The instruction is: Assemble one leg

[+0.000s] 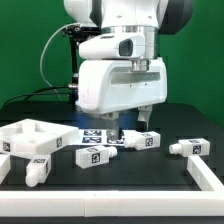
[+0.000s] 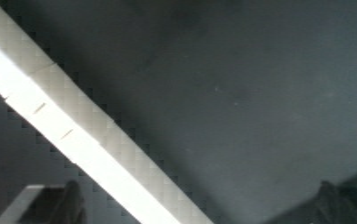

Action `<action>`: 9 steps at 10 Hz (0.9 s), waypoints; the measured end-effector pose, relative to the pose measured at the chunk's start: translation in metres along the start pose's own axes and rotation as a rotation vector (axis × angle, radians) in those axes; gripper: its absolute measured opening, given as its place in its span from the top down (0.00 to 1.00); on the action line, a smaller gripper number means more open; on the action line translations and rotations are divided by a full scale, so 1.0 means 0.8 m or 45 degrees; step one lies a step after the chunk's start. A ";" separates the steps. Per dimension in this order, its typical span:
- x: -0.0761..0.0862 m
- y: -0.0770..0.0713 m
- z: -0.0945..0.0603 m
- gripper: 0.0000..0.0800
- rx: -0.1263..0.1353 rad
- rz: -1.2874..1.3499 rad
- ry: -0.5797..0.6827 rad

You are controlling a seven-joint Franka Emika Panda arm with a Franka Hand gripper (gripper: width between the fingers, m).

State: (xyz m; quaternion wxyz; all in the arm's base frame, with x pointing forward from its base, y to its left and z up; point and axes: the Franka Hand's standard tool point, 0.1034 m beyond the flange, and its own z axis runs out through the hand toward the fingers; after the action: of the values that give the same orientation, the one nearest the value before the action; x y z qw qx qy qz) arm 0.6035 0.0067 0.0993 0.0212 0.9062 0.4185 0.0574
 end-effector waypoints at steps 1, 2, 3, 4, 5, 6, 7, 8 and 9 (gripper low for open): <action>-0.009 -0.007 -0.002 0.19 -0.014 0.085 0.017; -0.028 -0.017 -0.008 0.19 -0.009 0.154 0.005; -0.046 -0.018 -0.018 0.19 -0.013 0.215 -0.008; -0.060 -0.014 -0.025 0.19 0.009 0.270 -0.030; -0.060 -0.010 -0.027 0.19 0.008 0.272 -0.025; -0.060 -0.012 -0.025 0.19 0.012 0.270 -0.028; -0.060 -0.012 -0.025 0.19 0.013 0.270 -0.029; -0.060 -0.012 -0.024 0.19 0.013 0.270 -0.029; -0.061 -0.013 -0.023 0.19 0.011 0.294 -0.027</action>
Offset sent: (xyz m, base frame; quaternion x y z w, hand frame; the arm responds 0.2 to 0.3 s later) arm -0.0382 -0.0401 0.0208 0.0511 -0.0408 0.1569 0.9854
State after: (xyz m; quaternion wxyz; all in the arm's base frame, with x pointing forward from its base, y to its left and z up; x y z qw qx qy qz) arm 0.5618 -0.0236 0.1128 0.0151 0.9490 0.3113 0.0482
